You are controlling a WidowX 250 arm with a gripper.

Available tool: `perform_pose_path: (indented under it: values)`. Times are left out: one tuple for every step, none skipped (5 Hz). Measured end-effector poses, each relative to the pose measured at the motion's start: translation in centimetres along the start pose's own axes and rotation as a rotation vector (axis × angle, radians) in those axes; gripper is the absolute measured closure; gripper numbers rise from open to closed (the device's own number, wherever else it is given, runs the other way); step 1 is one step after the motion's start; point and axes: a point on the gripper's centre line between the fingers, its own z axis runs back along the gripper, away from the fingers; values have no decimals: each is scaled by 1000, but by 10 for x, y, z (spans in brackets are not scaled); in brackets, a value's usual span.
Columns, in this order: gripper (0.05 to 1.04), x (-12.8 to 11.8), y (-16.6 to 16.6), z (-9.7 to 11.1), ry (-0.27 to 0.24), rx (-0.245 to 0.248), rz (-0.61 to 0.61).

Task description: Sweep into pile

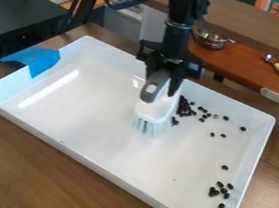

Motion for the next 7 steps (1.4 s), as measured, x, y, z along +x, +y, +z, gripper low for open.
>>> perform_pose_path:
  values:
    - [588, -5, -27, -2, -4, -2, -42]
    - [588, -6, -53, -2, -5, -18, -67]
    - [588, -6, -72, -2, 14, -41, -53]
    - [588, -6, -92, -3, 32, -55, -60]
    - [588, -8, -106, -2, 48, -74, -75]
    - [588, -13, -113, -1, 64, -97, -80]
    - [588, -22, -110, 4, 58, -109, -110]
